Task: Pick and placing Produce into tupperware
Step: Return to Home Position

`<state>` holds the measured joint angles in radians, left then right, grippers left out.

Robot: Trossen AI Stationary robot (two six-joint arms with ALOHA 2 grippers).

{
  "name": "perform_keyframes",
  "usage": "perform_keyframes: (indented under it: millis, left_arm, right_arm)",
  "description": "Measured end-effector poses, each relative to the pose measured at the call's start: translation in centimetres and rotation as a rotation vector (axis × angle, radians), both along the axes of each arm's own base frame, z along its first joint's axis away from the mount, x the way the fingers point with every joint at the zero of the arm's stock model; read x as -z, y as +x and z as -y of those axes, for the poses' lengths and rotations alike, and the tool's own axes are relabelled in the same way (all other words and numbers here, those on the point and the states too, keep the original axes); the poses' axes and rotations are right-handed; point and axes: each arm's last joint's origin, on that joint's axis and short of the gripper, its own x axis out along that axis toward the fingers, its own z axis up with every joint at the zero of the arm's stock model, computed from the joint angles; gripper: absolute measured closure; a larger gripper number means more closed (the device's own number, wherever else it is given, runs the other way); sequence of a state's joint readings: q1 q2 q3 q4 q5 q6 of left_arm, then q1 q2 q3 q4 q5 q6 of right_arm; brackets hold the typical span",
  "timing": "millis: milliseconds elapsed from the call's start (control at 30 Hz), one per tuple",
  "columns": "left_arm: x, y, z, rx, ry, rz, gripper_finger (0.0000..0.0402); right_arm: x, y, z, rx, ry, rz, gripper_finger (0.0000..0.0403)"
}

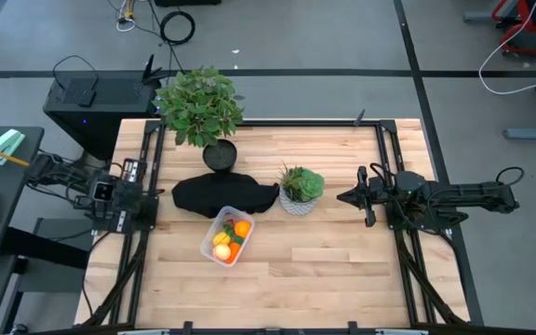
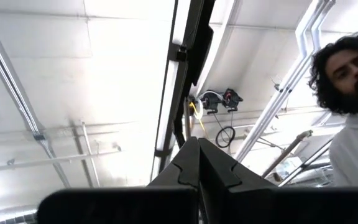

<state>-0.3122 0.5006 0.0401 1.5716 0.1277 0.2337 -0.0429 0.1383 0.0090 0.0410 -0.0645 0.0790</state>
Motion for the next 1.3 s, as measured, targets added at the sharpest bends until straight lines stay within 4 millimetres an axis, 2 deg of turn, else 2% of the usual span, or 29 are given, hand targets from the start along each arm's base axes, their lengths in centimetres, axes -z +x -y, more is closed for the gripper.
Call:
perform_keyframes:
  millis: [100, 267, 500, 667, 833, 1033, 1200, 1300]
  left_arm:
    - [0.9, -0.1, 0.0, 0.039, -0.010, -0.031, 0.0397]
    - [1.1, 0.4, 0.0, 0.067, -0.033, -0.111, 0.0398]
    - [2.3, 2.2, -0.9, 0.011, -0.186, -0.355, 0.0395]
    - [2.4, 2.4, -1.7, 0.037, -0.195, -0.371, 0.0396]
    - [2.8, 2.9, -3.0, -0.015, -0.227, -0.430, 0.0398]
    - [4.7, 4.1, -4.9, -0.075, -0.415, -0.662, 0.0398]
    - [6.5, 4.9, -5.0, -0.144, -0.463, -0.850, 0.0398]
    - [6.6, 5.0, -4.8, -0.195, -0.462, -0.861, 0.0399]
  right_arm:
    - [0.0, 0.0, 0.0, 0.000, 0.000, 0.000, 0.0380]
    - [0.0, 0.0, 0.0, 0.000, 0.000, 0.000, 0.0380]
    - [0.0, 0.0, 0.0, 0.000, 0.000, 0.000, 0.0380]
    - [0.0, 0.0, 0.0, 0.000, 0.000, 0.000, 0.0380]
    - [0.0, 0.0, 0.0, 0.000, 0.000, 0.000, 0.0380]
    - [0.0, 0.0, 0.0, 0.000, 0.000, 0.000, 0.0380]
    - [0.0, 0.0, 0.0, 0.000, 0.000, 0.000, 0.0380]
    - [0.0, 0.0, 0.0, 0.000, 0.000, 0.000, 0.0380]
